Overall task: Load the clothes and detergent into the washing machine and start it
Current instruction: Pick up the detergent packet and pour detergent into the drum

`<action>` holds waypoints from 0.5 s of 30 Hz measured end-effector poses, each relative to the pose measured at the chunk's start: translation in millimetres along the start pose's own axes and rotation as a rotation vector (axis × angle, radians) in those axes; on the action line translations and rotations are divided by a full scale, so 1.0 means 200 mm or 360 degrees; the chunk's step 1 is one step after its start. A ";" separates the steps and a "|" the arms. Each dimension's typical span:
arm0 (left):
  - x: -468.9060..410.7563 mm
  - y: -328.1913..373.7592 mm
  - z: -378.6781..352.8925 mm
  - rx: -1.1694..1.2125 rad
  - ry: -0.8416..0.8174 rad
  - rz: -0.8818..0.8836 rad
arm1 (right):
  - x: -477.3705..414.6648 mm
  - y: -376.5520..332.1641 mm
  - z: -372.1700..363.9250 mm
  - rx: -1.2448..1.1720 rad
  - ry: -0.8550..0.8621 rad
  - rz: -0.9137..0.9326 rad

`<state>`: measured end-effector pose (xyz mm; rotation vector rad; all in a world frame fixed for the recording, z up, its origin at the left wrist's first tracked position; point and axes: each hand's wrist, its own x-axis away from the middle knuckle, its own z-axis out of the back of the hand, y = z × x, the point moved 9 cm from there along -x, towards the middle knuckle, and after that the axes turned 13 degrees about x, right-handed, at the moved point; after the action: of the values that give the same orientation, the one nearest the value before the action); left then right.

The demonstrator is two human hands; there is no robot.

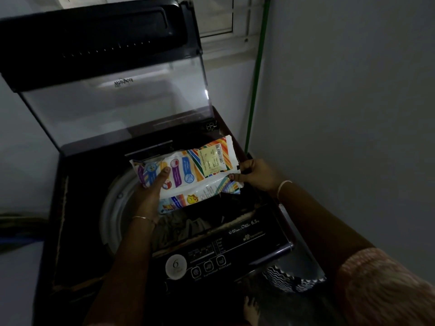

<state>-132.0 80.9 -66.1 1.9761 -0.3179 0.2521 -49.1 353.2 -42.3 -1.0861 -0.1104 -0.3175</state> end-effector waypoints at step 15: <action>-0.03 0.20 -0.13 -0.0153 -0.0102 -0.0160 | -0.01 0.03 0.02 -0.0223 -0.0010 -0.0011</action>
<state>-151.9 89.0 -22.6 1.9013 -0.2658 0.1074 -49.3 360.0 -46.2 -1.2256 -0.0989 -0.3319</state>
